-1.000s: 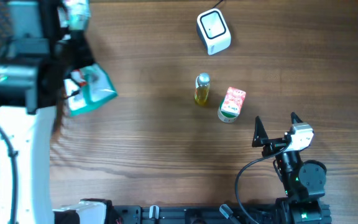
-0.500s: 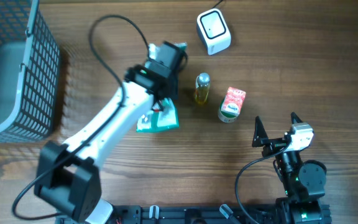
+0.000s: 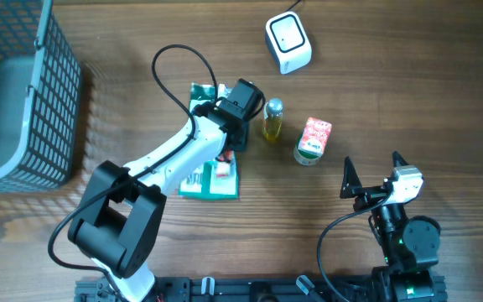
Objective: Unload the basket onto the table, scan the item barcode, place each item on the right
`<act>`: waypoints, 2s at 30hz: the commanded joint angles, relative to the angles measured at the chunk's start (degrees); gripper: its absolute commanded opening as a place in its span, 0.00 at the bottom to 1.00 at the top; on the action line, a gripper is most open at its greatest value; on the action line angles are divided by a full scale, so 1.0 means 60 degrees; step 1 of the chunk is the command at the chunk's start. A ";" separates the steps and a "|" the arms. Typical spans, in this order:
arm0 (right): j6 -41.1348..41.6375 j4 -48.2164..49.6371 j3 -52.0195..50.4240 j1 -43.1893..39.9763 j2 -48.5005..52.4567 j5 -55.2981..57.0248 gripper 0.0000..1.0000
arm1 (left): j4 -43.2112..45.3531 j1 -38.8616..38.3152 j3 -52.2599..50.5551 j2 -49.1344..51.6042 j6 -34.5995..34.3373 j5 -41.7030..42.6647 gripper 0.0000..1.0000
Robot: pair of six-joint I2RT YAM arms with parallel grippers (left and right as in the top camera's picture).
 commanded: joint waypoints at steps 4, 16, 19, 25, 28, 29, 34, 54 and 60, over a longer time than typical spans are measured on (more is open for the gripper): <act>0.0066 0.0018 -0.0011 -0.0040 -0.0047 -0.0084 1.00 | -0.0044 0.0036 -0.0018 -0.0277 -0.0044 0.0186 0.83; 0.0069 0.0018 -0.0011 -0.0040 -0.0047 -0.0084 1.00 | -0.0754 0.1803 0.2124 -0.4200 0.1745 -0.0189 1.00; 0.0066 0.0018 -0.0011 -0.0040 -0.0047 -0.0087 1.00 | -0.0685 0.3333 0.3213 -0.4932 0.2623 -0.0211 1.00; 0.0066 0.0018 -0.0011 -0.0040 -0.0047 -0.0084 1.00 | 0.0514 0.6579 0.3712 -0.5632 0.2900 -0.0208 1.00; 0.0066 0.0018 -0.0011 -0.0040 -0.0047 -0.0084 1.00 | 0.0645 0.7413 0.3708 -0.5592 0.2896 -0.0211 1.00; 0.0062 0.0018 -0.0011 -0.0040 -0.0047 -0.0084 1.00 | 0.0630 0.7595 0.3708 -0.5563 0.2896 -0.0211 1.00; 0.0066 0.0018 -0.0011 -0.0040 -0.0047 -0.0084 1.00 | -0.0725 0.7898 0.3708 -0.5450 0.2896 -0.0211 1.00; 0.0066 0.0018 -0.0011 -0.0040 -0.0047 -0.0084 1.00 | -0.4105 0.7898 0.3708 -0.5446 0.2896 -0.0211 1.00; 0.0069 0.0018 -0.0011 -0.0040 -0.0047 -0.0087 1.00 | -0.4105 0.7898 0.3708 -0.5446 0.2896 -0.0211 1.00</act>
